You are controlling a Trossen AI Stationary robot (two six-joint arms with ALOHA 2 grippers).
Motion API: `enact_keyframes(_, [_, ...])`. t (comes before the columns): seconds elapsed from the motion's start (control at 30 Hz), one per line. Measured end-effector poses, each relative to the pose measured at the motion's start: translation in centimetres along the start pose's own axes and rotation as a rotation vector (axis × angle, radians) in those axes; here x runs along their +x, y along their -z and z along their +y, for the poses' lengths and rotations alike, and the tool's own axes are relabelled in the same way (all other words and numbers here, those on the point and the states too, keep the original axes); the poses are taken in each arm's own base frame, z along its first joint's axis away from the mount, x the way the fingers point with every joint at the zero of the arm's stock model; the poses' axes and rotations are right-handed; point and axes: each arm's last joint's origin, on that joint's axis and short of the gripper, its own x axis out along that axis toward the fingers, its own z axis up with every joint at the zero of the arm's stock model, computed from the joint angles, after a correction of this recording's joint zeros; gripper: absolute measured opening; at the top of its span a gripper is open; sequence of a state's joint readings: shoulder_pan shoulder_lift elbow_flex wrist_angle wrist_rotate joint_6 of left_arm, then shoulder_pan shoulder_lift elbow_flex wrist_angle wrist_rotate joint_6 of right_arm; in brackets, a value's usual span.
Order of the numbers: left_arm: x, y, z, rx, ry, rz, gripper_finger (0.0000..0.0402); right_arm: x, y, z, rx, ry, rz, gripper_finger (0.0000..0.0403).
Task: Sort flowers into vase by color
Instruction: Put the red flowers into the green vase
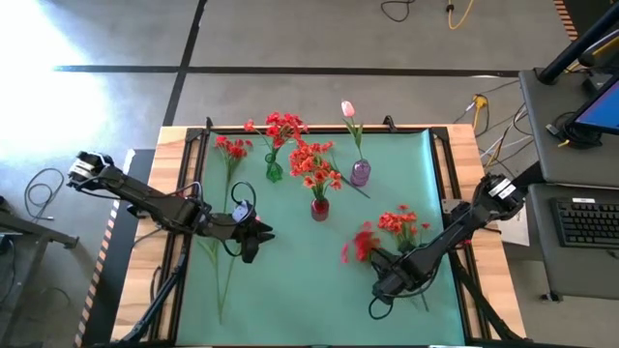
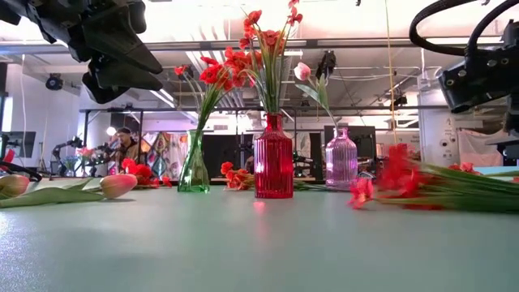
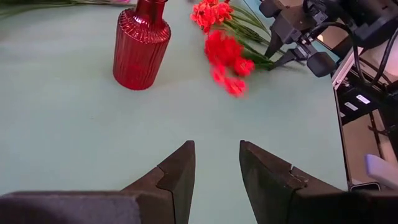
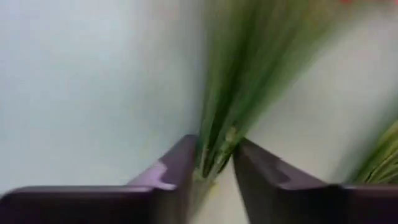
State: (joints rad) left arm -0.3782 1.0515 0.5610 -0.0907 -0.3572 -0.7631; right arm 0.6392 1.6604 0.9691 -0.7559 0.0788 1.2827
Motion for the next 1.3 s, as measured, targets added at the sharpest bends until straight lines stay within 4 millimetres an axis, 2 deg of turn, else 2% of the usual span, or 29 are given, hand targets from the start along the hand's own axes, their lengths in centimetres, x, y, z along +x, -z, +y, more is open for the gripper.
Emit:
enact_keyframes(0.13, [0.0,0.0,0.0,0.002,0.0,0.0,0.0115,-0.1,-0.2,0.2,0.003,-0.006,-0.009,0.0021])
enact_keyframes(0.37, [0.0,0.0,0.0,0.002,0.0,0.001,0.0115,-0.6,-0.3,0.0,0.025,-0.02,-0.022,0.0022])
enact_keyframes(0.5, [0.0,0.0,-0.2,0.02,0.018,-0.012,0.0115,-3.1,-0.5,-0.3,0.003,-0.113,-0.092,0.0022])
enact_keyframes(0.73, [-0.8,-0.8,-2.6,0.156,0.233,-0.136,0.0116,-8.8,-1.7,0.4,-0.212,-0.423,-0.462,0.0022])
enact_keyframes(0.9, [-1.5,-1.3,-3.9,0.261,0.327,-0.254,0.012,-11.6,-3.3,0.9,-0.375,-0.478,-0.793,0.0022])
enact_keyframes(1.17, [-1.1,-1.9,-4.7,0.334,0.332,-0.376,0.0168,-13.6,-6.9,2.2,-0.589,-0.447,-1.201,0.0022])
enact_keyframes(1.3, [-0.1,-1.9,-5.5,0.375,0.358,-0.464,0.0199,-13.5,-8.6,1.9,-0.614,-0.419,-1.259,0.0022])
